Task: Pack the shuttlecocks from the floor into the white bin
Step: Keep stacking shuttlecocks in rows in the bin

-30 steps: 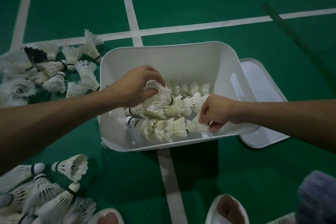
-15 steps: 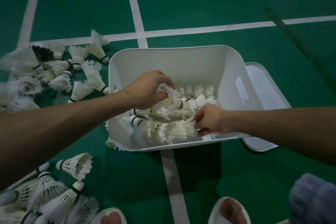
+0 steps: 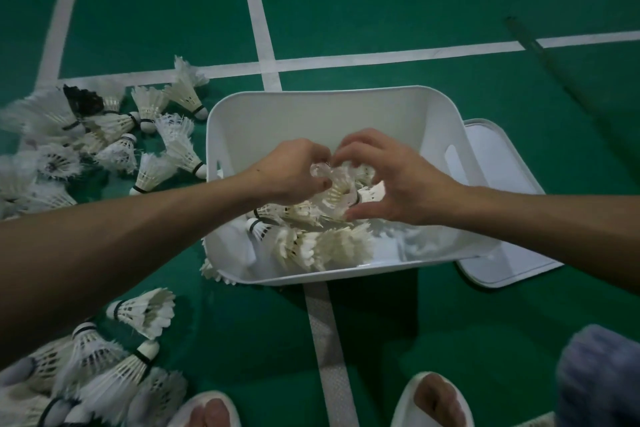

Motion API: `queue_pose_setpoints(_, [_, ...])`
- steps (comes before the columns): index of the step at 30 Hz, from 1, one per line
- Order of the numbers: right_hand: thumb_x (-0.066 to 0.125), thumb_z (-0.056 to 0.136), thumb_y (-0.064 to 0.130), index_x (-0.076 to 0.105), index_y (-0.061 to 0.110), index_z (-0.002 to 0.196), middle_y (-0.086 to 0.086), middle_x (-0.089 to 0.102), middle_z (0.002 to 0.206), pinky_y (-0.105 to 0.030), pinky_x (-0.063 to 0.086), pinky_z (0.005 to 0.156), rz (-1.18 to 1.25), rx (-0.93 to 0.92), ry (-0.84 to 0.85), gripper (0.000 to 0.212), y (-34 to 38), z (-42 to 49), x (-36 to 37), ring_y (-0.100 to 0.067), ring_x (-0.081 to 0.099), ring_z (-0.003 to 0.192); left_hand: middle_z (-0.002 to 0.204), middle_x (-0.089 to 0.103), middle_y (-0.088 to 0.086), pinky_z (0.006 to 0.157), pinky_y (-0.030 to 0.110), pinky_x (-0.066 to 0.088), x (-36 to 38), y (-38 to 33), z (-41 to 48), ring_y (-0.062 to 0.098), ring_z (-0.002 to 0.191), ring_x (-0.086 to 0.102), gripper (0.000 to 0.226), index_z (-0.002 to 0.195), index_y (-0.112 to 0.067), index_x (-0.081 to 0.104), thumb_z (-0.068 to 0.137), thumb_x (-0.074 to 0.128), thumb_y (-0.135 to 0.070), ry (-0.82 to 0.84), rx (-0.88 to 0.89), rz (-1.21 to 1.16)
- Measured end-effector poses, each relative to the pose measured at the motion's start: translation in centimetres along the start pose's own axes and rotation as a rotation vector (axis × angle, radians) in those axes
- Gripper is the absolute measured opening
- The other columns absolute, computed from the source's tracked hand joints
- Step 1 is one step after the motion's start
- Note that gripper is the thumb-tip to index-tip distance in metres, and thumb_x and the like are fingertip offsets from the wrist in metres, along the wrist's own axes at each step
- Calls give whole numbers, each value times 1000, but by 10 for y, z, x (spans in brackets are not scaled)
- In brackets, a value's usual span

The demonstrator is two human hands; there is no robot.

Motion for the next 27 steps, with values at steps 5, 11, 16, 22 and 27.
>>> queue_pose_setpoints(5, [81,75,23,68,9,83,-7,59,117,-34,49,78,-92,-78,-28,21,0,-1,8,-10,51,84,113,67,3,70,21,34,1,-1,-2,13,82,53,26,111,-17,66,87,64,-28,3,-14,-58])
queue_pose_setpoints(11, [75,81,31,74,14,81,-2,59,123,-26,44,90,-108,227,-82,17,-33,-12,-8,-5,49,89,127,56,1,82,27,43,-3,5,-10,13,94,56,43,118,-21,60,80,73,-33,49,-26,-84])
queue_pose_setpoints(16, [72,84,25,77,5,77,-8,67,107,-24,44,79,-143,510,-23,22,-61,-24,-10,-19,62,96,123,54,3,81,27,44,4,8,-12,14,91,57,38,115,-26,59,80,74,-23,79,10,29])
queue_pose_setpoints(22, [70,83,17,72,0,73,-15,70,75,-27,43,54,-128,679,83,20,-76,-36,1,-23,61,66,122,54,2,85,30,45,10,11,-14,12,86,56,44,117,-29,58,77,76,-31,102,34,73])
queue_pose_setpoints(27, [70,82,15,67,-1,71,-12,64,64,-29,48,59,-111,777,131,19,-86,-49,7,-22,59,59,123,54,3,86,32,47,15,13,-13,13,89,55,47,118,-28,57,76,77,-30,107,31,66])
Point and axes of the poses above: each hand's wrist, its own z-axis towards the middle knuckle, its own x-axis out of the palm, y = z × x, the point moved 7 cm from there along z, towards the middle knuckle
